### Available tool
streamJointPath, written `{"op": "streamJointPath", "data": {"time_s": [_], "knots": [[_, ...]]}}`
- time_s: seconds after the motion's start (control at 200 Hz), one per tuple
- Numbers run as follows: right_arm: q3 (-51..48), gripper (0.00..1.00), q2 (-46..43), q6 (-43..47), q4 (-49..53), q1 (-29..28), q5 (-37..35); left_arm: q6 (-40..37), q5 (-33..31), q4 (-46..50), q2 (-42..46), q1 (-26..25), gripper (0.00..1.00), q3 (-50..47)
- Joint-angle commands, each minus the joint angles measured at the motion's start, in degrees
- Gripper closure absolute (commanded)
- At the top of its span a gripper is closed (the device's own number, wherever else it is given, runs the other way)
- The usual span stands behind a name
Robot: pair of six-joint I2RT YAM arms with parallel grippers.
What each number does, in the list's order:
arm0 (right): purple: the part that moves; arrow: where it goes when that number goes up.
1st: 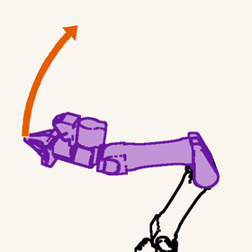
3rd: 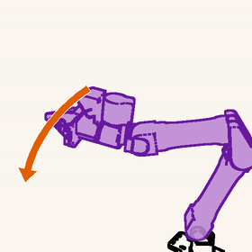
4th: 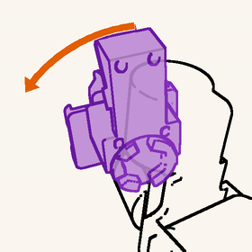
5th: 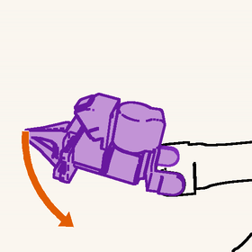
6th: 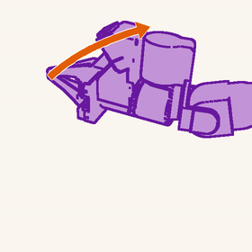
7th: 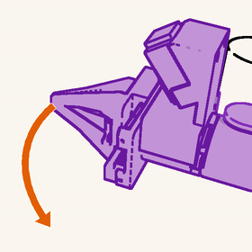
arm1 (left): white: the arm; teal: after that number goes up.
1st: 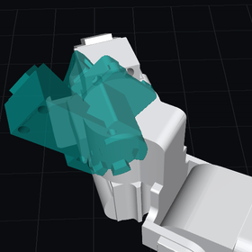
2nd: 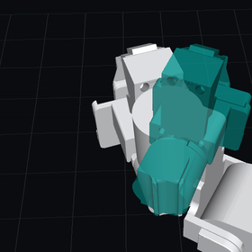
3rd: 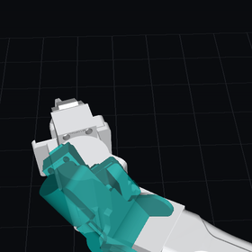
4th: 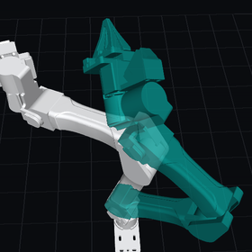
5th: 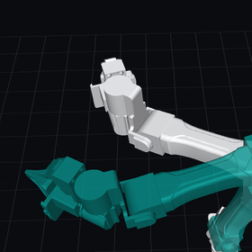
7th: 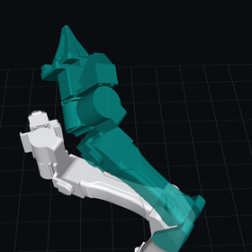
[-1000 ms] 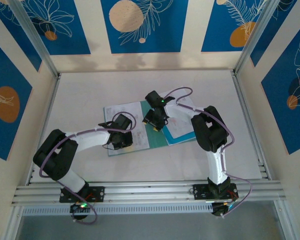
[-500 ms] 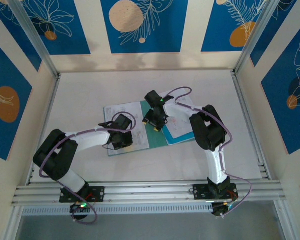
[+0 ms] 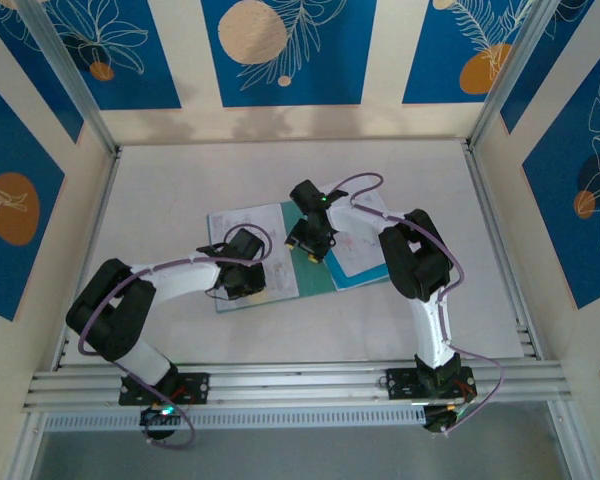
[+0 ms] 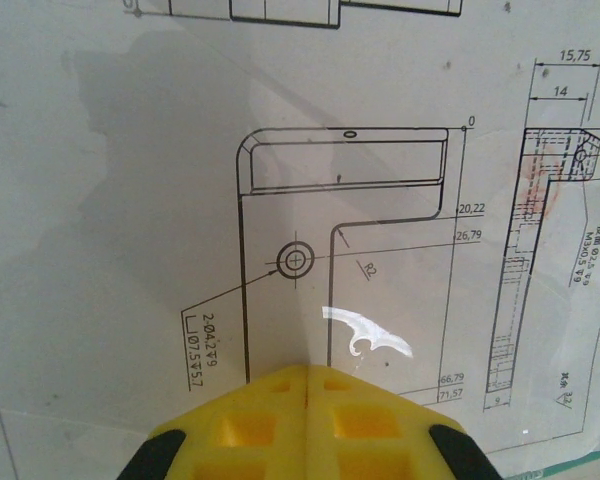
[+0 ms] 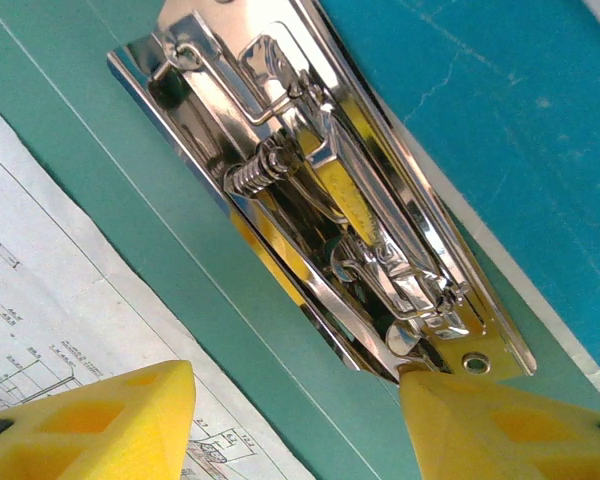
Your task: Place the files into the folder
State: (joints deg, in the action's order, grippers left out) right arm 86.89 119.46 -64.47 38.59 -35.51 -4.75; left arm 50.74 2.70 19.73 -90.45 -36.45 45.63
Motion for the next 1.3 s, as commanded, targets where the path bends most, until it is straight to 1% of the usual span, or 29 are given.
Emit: {"op": "streamJointPath", "data": {"time_s": [0.0, 0.13, 0.245, 0.42, 0.56, 0.695, 0.765, 0.98, 1.295], "knots": [[-1.65, 0.39, 3.15, 2.41, 4.08, 1.08, -5.99, 0.59, -3.4, 5.56, -0.59, 0.48, 1.0, -2.3], [0.08, 0.37, 0.42, 3.6, 3.72, -0.32, -6.29, 0.67, -3.23, 5.31, -0.68, 0.43, 1.0, -2.47], [1.32, 0.36, -3.35, 3.32, 5.31, -1.22, -8.45, 0.6, -3.31, 5.19, -0.59, 0.48, 1.0, -2.58], [-0.58, 0.35, -9.72, 2.77, 3.31, -1.97, -9.07, 0.63, -2.98, 4.69, -0.69, 0.49, 1.0, -2.65], [-2.29, 0.33, -12.04, 2.12, 1.35, -2.92, -8.26, 0.43, -3.05, 4.69, -0.79, 0.42, 1.0, -2.41], [-5.65, 0.32, -11.13, 0.11, -2.68, -2.93, -4.41, 0.47, -2.88, 4.59, -0.83, 0.44, 1.0, -2.32], [-5.57, 0.32, -9.91, -0.3, -3.56, -3.2, -3.3, 0.41, -2.79, 4.6, -0.83, 0.49, 1.0, -2.3], [-1.22, 0.31, -4.63, 0.14, -2.4, -4.18, -3.59, 0.32, -2.8, 4.7, -1.03, 0.44, 1.0, -2.29], [0.49, 0.32, 0.2, -0.66, -1.84, -3.56, -3.5, 0.32, -3.01, 4.96, -0.77, 0.42, 1.0, -2.49]]}}
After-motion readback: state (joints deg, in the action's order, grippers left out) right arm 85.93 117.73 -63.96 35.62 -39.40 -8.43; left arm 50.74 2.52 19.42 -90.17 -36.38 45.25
